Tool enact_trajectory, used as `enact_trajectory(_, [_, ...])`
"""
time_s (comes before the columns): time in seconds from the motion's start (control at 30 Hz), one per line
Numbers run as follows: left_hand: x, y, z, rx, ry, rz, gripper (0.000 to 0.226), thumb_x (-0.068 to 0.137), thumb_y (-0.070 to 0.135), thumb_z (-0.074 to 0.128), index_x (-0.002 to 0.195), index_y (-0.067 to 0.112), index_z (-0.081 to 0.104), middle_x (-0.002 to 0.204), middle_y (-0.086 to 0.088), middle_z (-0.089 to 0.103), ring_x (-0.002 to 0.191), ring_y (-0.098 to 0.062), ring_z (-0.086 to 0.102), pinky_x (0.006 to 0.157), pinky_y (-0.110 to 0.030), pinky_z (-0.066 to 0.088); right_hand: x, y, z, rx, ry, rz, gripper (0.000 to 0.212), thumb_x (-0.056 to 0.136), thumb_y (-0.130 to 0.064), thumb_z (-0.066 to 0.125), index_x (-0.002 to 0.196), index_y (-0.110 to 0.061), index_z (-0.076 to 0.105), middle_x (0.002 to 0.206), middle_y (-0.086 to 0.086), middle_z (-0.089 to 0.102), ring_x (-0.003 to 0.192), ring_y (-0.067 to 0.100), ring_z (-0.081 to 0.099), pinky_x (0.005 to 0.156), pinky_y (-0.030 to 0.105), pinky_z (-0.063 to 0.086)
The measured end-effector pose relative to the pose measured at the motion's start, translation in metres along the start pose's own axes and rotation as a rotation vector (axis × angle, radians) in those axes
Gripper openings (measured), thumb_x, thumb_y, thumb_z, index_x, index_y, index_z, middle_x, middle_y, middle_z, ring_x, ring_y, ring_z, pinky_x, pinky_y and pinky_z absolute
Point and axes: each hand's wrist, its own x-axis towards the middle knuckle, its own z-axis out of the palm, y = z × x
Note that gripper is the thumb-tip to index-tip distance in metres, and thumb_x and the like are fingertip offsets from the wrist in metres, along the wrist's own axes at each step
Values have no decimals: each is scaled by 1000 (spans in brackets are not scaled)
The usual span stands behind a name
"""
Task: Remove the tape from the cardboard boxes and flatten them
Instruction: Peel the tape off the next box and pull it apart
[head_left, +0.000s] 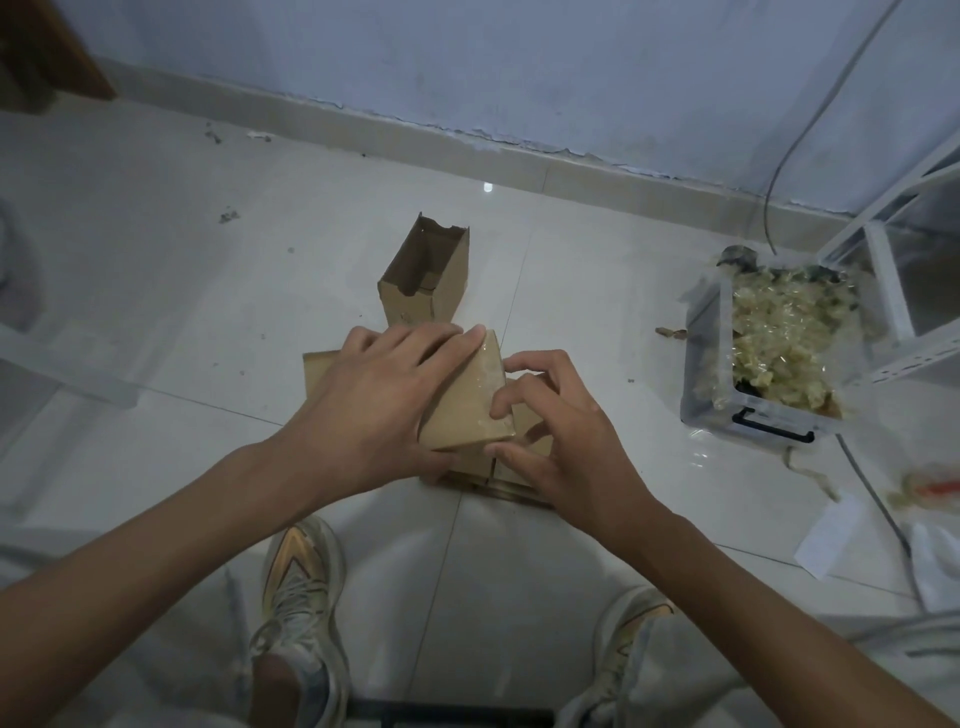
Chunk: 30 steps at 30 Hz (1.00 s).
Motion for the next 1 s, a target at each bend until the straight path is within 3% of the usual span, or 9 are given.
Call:
enact_trajectory(0.2, [0,3,0,60,16,12,119,66,77,75,161,30,21,154,2,44,131,-24,48,102,-48,42,-2,5,5,35,3,61,35,81,-21,88,90,-32,57,133,-11,48,108,14,57,76,38,61])
enact_trajectory(0.43, [1,-3,3,28,3,-34,124,64,78,79,162,33,16,156,4,42,134,-23,46,106,-49,40,1,4,-10,73,64,-48,22,89,-20,84,107,-16,71,115,-4,68,98,10,68,66,23,60])
enact_trajectory(0.67, [3,-2,6,46,-6,-33,124,65,80,77,161,34,14,157,3,41,134,-24,47,107,-49,39,5,13,-10,-67,35,-120,29,93,-38,73,108,-14,77,111,-3,75,92,7,71,70,29,63])
enact_trajectory(0.83, [3,-2,4,62,-8,-17,123,65,78,77,162,31,18,157,2,42,134,-25,47,106,-50,39,9,15,-16,-82,7,-116,20,92,-27,80,107,-14,79,108,-3,78,91,9,74,76,35,64])
enact_trajectory(1.0, [3,2,6,100,-9,-34,121,64,78,78,160,28,23,151,0,48,128,-27,52,101,-51,43,11,16,-16,-224,-46,-196,30,96,-42,63,105,-17,77,103,-3,76,79,19,72,65,43,61])
